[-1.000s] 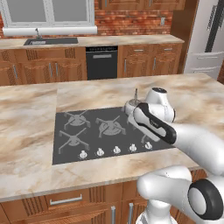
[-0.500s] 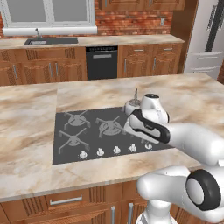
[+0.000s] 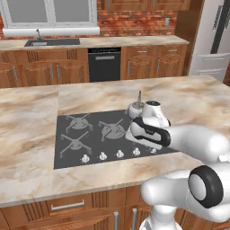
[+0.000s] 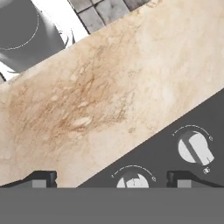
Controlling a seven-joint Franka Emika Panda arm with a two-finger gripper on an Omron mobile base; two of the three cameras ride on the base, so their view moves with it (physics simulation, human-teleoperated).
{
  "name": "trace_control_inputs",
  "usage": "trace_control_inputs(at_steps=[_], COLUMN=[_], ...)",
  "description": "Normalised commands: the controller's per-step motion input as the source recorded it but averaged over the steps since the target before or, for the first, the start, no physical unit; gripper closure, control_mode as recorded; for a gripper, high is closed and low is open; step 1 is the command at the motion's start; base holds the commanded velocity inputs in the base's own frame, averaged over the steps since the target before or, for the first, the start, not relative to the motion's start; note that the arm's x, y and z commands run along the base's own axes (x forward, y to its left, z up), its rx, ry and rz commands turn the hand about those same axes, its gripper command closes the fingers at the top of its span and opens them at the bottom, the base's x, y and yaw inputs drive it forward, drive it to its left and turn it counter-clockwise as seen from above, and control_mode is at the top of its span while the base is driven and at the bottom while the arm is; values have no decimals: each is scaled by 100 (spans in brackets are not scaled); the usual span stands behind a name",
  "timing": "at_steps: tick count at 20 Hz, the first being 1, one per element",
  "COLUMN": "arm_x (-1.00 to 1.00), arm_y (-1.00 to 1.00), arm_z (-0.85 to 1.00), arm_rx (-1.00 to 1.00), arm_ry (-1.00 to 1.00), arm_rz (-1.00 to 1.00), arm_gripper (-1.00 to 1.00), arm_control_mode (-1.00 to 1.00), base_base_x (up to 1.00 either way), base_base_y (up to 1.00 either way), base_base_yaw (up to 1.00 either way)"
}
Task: Lower the heat of the kettle.
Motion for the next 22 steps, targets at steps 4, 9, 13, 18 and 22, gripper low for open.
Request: trace_control_inputs(at_steps=[4,9,13,18,22], arm_x=[20,18,9,4,12], arm_y=[0,0,0,2,10], arm_z=[-22,-21,-23,-15,-18], arm_rx=[0,0,0,0,0], arm_ry=[0,0,0,0,0], arm_rz=[4,3,1,0,0], arm_gripper=[-100,-100,-100,-100,-100], arm_control_mode=[-100,-100,-100,-100,-100], base_base_x=[0,0,0,0,0], base_base_y=[0,0,0,0,0], base_base_yaw=[0,0,0,0,0])
